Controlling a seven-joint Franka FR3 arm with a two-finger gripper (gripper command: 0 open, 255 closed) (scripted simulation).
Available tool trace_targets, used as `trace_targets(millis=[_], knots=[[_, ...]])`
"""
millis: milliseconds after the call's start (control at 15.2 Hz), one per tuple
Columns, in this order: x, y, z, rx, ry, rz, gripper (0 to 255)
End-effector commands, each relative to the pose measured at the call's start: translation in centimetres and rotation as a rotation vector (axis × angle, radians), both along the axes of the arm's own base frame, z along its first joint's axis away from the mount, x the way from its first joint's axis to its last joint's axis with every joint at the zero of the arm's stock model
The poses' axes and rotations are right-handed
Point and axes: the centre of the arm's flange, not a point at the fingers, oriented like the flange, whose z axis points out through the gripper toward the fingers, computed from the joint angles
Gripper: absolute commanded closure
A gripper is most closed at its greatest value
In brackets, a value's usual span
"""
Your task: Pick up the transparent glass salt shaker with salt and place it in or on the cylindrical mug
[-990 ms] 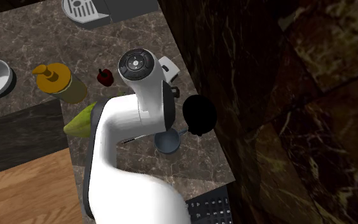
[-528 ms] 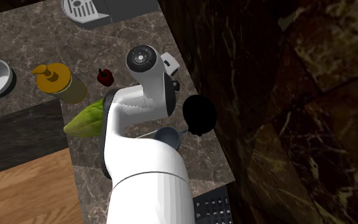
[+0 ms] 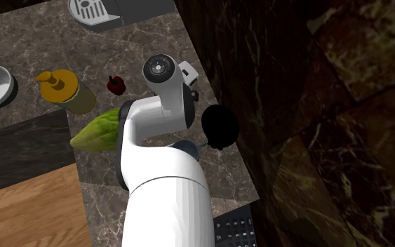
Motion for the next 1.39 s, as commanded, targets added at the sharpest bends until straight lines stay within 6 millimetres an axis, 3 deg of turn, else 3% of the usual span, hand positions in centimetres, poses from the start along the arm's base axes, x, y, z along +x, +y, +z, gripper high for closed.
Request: trace_targets(millis=[0, 198, 264, 858, 1320], knots=[[0.0, 0.0, 0.0, 0.0, 0.0, 0.0, 0], [0.0, 0.0, 0.0, 0.0, 0.0, 0.0, 0], [0.0, 0.0, 0.0, 0.0, 0.0, 0.0, 255], [0.0, 0.0, 0.0, 0.0, 0.0, 0.0, 255], [0.0, 0.0, 3.7, 0.0, 0.0, 0.0, 255]])
